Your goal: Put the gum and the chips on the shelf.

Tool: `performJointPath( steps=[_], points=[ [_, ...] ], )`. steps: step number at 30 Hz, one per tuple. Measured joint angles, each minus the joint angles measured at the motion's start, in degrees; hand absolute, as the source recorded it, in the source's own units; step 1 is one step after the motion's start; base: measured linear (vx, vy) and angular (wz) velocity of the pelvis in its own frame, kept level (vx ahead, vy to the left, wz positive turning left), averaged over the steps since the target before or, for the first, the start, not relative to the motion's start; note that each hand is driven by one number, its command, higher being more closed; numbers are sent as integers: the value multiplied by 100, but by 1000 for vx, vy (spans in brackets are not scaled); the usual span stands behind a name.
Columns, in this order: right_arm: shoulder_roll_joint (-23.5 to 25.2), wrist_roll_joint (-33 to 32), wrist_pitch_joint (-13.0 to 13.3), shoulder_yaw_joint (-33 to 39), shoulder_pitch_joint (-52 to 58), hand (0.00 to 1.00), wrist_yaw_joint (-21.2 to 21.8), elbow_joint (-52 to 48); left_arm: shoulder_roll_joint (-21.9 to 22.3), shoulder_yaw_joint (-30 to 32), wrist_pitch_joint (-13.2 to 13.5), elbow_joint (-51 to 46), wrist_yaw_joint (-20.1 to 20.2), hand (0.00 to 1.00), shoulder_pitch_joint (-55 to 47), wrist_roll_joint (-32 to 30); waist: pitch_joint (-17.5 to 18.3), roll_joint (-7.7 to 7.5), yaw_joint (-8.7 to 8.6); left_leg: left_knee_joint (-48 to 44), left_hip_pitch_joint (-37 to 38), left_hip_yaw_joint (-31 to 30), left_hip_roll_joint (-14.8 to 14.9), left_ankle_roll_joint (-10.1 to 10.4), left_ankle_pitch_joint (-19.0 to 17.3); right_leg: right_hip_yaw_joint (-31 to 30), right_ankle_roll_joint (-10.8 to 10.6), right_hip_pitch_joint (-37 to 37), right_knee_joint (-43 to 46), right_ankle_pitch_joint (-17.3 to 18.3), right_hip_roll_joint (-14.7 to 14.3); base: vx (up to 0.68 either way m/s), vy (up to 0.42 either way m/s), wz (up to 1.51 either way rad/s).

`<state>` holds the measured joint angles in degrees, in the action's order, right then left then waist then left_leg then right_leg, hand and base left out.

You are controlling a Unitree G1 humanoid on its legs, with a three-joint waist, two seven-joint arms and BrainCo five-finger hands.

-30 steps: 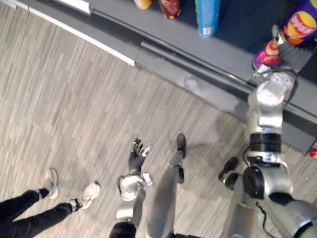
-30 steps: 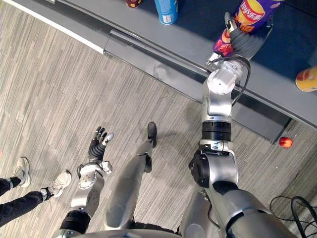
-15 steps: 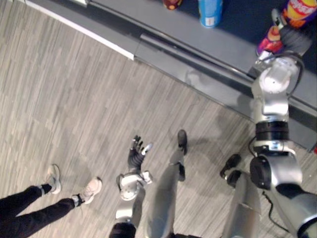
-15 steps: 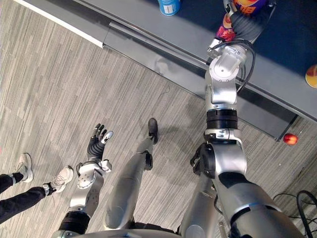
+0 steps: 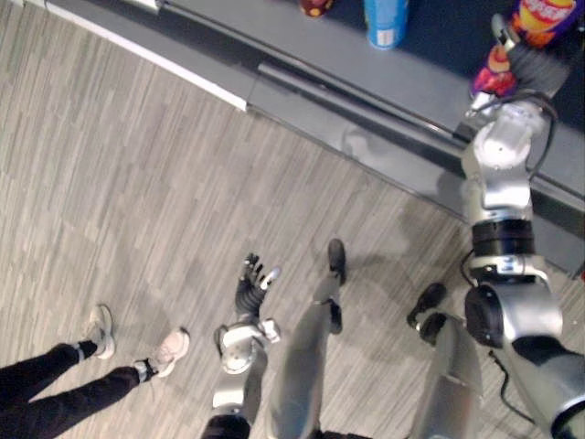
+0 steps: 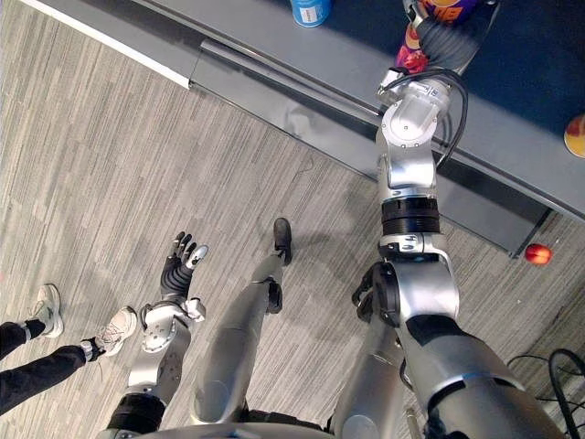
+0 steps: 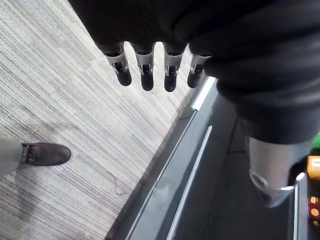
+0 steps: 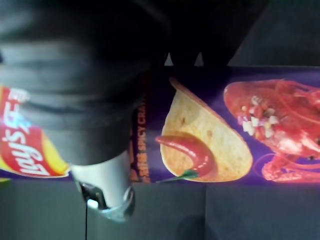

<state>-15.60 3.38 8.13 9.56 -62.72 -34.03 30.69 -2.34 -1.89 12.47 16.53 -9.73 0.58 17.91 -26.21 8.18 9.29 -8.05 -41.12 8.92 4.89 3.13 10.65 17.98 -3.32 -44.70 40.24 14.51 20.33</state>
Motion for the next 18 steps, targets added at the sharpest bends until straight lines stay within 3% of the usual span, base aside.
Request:
performJointPath(
  steps=[8,18],
  points=[
    [140,-26,-33,-241,288,0,199,219,16,-2,-4,12,22,0,-93,0,-7,-24,-100,-346,-57,-16,111,1,-125,11,2,109,-1,-2,-80,-5,-43,-4],
    [504,-120,-38,-591,968,0,449,535,3,-1,-63,552,140,0,-189,-3,12,-196,-138,-500,359,121,375,69,-281,-88,16,520,-144,-27,-350,3,-74,-14]
  ],
)
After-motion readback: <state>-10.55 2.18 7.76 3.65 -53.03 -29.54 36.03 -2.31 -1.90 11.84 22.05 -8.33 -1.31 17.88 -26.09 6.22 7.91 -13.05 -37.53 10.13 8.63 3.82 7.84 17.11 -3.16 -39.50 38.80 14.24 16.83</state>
